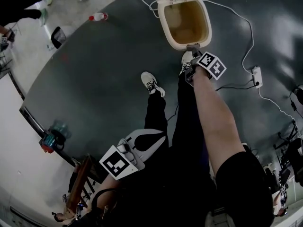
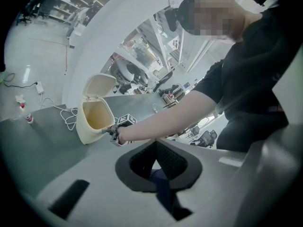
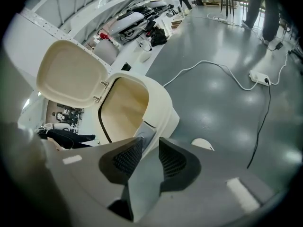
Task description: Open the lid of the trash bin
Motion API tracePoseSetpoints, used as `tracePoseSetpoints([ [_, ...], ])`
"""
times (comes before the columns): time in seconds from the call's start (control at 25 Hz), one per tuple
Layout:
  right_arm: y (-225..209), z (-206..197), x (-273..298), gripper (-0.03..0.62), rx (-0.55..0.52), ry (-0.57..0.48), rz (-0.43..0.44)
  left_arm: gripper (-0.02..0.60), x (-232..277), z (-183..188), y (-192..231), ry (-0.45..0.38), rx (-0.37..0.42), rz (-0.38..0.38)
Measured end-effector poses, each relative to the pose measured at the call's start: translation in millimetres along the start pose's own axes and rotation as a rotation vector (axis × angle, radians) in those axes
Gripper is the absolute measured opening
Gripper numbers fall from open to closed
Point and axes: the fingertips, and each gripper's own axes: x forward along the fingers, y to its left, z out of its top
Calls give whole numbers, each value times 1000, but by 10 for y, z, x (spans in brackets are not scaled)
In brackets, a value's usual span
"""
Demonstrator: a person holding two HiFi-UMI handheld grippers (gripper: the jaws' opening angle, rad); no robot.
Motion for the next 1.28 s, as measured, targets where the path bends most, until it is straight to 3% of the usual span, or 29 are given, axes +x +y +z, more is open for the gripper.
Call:
tracePoseSetpoints([
  [0.16,27,-7,-16,121,2,7,-7,3,-42,46,-12,-12,12,-3],
  [0.32,94,-54,-256,6,-6,21,-27,3,-141,191,-142,-38,22,0],
  [0.36,171,-1,-320,6,-23,11,-9,3,-159,251,-156,-48,36,0],
  [0.72,1337,436,-1449,6,-309,-70,252,3,-598,990,-410,-163,179,1],
  [1.0,2238,711,-2740,6,-504,-196,454,3,-1087,1439,-631,-242,227,-20],
  [1.28,3196,594,-4211,6,-666,-335,673,3,-1482,1907,-955,-338,296,-98],
])
